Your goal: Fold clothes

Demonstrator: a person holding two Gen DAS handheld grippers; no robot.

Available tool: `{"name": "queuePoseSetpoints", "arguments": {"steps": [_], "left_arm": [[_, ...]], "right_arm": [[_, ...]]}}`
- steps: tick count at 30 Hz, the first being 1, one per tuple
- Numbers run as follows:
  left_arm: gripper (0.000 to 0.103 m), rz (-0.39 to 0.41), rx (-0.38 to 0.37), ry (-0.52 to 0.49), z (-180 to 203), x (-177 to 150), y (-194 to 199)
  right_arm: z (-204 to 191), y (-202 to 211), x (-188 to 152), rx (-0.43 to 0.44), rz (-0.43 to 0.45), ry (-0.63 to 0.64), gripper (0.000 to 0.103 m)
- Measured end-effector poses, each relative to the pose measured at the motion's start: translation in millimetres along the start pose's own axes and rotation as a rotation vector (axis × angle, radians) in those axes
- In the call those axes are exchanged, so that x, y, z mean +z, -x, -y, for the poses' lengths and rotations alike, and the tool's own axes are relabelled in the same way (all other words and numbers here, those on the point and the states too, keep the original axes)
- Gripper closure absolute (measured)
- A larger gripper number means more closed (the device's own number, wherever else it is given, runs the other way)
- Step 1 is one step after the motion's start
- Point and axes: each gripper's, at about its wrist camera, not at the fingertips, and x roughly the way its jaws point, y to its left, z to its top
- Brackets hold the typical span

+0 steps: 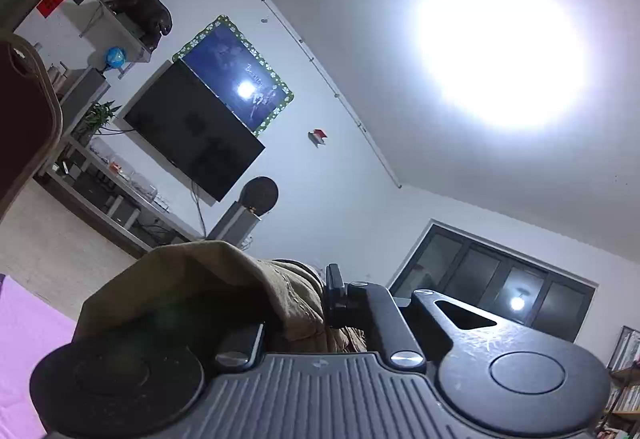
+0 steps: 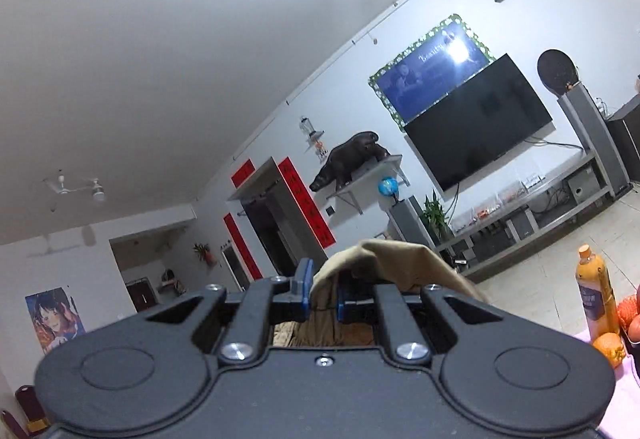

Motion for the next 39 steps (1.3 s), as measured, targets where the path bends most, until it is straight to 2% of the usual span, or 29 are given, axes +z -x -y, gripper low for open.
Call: {"name": "queuePoseSetpoints", "arguments": {"steps": [2, 4, 6, 9, 10, 12, 13, 16, 20, 21, 23, 26, 28, 31, 33, 35, 39], "left_arm": [[0.096, -0.024, 0.039, 0.004, -11, -2, -14], [0.096, -0.078, 0.123, 0.036, -43, -13, -40], [0.096, -0.159, 0.234, 0.077, -91, -22, -75], [0.097, -0.292, 0.421, 0.138, -162, -31, -141], [0.097, -0.291, 0.433, 0.129, -167, -24, -154], [0.097, -0.239, 0.403, 0.080, -156, 1, -171], [0.097, -0.213, 0.387, 0.056, -150, 14, -179], [0.096, -0.092, 0.297, -0.049, -114, 51, -182], [0.093, -0.054, 0.214, -0.121, -94, 47, -156], [0.093, -0.084, 0.231, -0.106, -105, 30, -153], [0.093, -0.186, 0.304, -0.044, -145, -22, -152], [0.093, -0.340, 0.413, 0.050, -203, -100, -149], [0.094, -0.442, 0.485, 0.114, -243, -152, -147], [0.096, -0.577, 0.645, 0.252, -315, -232, -139], [0.096, -0.609, 0.703, 0.323, -343, -269, -128], [0.096, -0.613, 0.724, 0.365, -358, -289, -116], [0.093, -0.609, 0.732, 0.403, -358, -299, -95]], "right_arm": [[13, -16, -9, -0.028, -0.023, -0.014, 0.092], [33, -38, -20, -0.063, -0.059, -0.038, 0.092], [66, -69, -34, -0.110, -0.125, -0.103, 0.092], [135, -140, -64, -0.231, -0.258, -0.237, 0.092], [155, -163, -71, -0.272, -0.296, -0.268, 0.092], [172, -200, -64, -0.310, -0.318, -0.272, 0.092], [169, -209, -53, -0.298, -0.289, -0.250, 0.092], [140, -205, -6, -0.166, -0.128, -0.121, 0.092], [116, -169, 19, -0.039, -0.038, 0.021, 0.092], [120, -162, 13, -0.031, -0.048, 0.026, 0.092], [139, -152, -12, -0.046, -0.116, 0.018, 0.092], [183, -148, -80, -0.146, -0.313, -0.048, 0.091], [224, -142, -147, -0.259, -0.473, -0.145, 0.091], [288, -131, -251, -0.420, -0.674, -0.350, 0.091], [312, -118, -300, -0.489, -0.730, -0.449, 0.091], [328, -103, -341, -0.544, -0.763, -0.518, 0.091], [330, -99, -365, -0.587, -0.813, -0.484, 0.088]]}}
